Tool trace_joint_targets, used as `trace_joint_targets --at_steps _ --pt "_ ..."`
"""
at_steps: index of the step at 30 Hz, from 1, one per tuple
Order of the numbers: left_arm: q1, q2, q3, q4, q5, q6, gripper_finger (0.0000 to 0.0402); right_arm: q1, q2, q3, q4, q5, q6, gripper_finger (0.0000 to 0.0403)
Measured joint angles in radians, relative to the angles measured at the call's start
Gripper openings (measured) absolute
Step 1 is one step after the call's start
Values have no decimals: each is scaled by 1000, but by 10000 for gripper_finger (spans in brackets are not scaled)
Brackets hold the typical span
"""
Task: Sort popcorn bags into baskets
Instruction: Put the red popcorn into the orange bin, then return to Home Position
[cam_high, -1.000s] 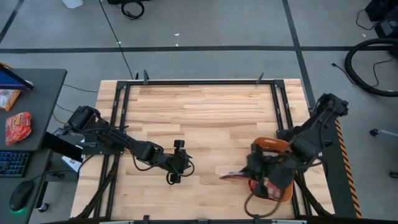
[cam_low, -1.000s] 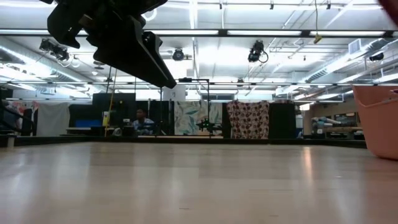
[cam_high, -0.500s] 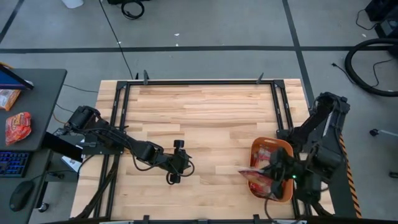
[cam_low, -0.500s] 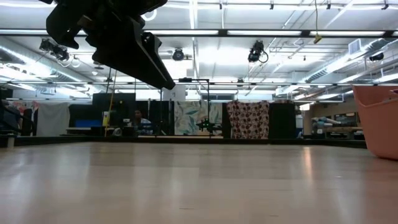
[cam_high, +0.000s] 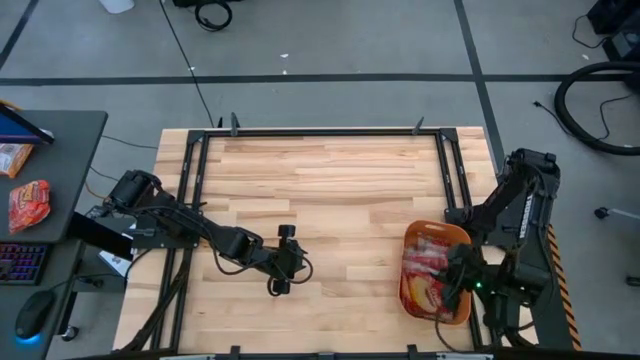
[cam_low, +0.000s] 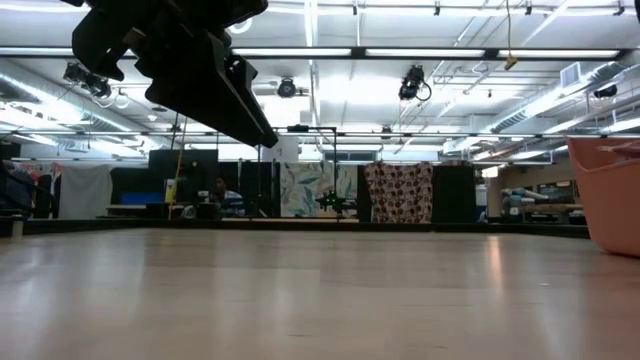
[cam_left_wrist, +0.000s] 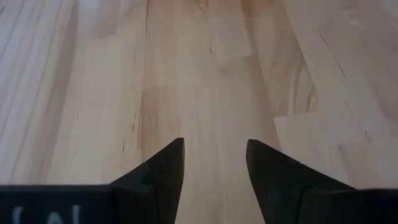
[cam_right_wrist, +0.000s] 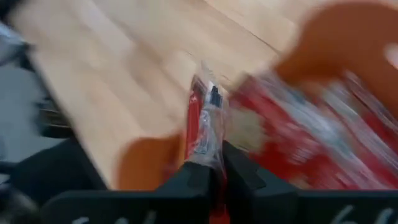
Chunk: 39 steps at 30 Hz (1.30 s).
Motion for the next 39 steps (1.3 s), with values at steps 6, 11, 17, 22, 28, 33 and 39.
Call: trace_joint_targets --at_steps 6,11,17,22,28,33,39 --pt "0 0 0 0 0 0 176 16 0 -42 -145 -268 179 83" --pt "0 0 0 0 0 1 176 -9 0 -42 -211 -377 178 117" --pt "0 0 0 0 0 6 176 -28 -10 -42 -263 -474 176 127" --pt "0 -11 -1 -8 0 31 176 -50 -60 -42 -263 -421 177 126" --pt "8 -121 -1 -52 0 51 176 -80 -123 -41 -263 -211 99 126" --pt "7 -250 -43 -36 0 63 176 -110 -173 -41 -243 -16 -29 123" --pt "34 -379 -166 49 13 75 176 -148 -244 -42 -215 180 -173 85"
